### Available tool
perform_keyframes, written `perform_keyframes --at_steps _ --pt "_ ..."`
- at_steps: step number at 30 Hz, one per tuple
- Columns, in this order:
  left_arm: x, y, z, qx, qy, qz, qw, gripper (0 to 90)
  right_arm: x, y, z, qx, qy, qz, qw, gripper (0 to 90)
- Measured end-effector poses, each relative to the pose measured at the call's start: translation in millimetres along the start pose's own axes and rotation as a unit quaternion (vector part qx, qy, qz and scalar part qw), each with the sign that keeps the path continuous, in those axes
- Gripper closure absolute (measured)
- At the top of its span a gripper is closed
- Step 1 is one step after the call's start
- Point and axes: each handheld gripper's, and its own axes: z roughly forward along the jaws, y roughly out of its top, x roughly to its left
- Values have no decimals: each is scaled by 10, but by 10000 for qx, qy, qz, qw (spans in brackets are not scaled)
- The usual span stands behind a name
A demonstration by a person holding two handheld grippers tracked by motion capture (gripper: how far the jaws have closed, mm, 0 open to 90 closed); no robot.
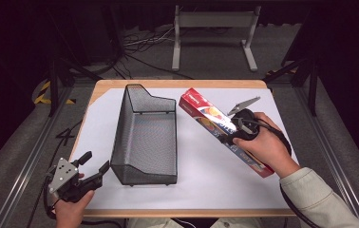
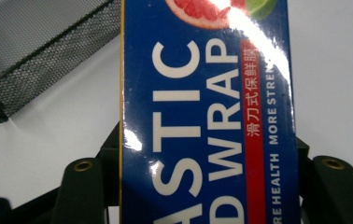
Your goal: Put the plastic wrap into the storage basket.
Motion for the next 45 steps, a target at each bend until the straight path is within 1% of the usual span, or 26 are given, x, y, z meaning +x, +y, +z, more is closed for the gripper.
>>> perform_keyframes --at_steps 3,5,7,10,12,14,17,19,20,23,25,28,31,35,36,38,40,41,45 --pt "-1 1 -3 -5 1 11 10000 302 36 55 -52 -113 31 -47 9999 399" --pt "0 0 -4 -5 2 15 10000 301 67 85 -77 -215 -5 -88 9997 398" --pt "3 -1 -8 -8 3 3 10000 302 98 115 -100 -280 6 -140 9995 398" --pt "4 1 -7 -15 -6 8 10000 302 155 174 -132 -308 18 -156 9994 399" --pt "2 1 -4 -11 -5 13 10000 302 203 224 -145 -342 -16 -217 9992 399" --pt "2 3 -4 -11 -6 13 10000 302 224 249 -150 -344 -3 -224 9992 398" --pt "3 0 -8 -8 0 -1 10000 302 307 334 -147 -397 47 -66 9992 399" --pt "8 2 -17 -17 9 -2 10000 302 386 411 -131 -421 74 105 9990 398" --pt "9 2 -18 -18 10 -3 10000 302 418 446 -124 -415 71 148 9990 398" --pt "11 1 -17 -39 5 -6 10000 302 498 551 -97 -376 66 183 9991 397" --pt "10 3 -19 -27 3 7 10000 302 547 623 -70 -354 110 289 9989 397" --pt "15 -1 -21 -51 1 1 10000 302 623 716 -23 -259 130 551 9981 396" --pt "22 -2 -25 -59 8 -5 10000 302 700 796 30 -197 87 665 9976 396" --pt "24 -3 -29 -62 -8 4 10000 302 806 887 81 -129 89 846 9963 396" --pt "21 -2 -33 -57 1 -6 10000 302 831 910 93 -135 90 912 9957 396" --pt "22 -2 -35 -74 6 -6 10000 302 880 957 115 -63 98 1041 9945 397" --pt "24 -2 -34 -67 -2 -11 10000 304 923 993 138 17 51 1085 9941 397" --pt "25 -1 -33 -51 -18 -3 10000 304 936 1005 149 30 32 1083 9941 397" --pt "13 0 -28 -62 -20 3 10000 305 980 1062 218 97 0 1206 9927 397"
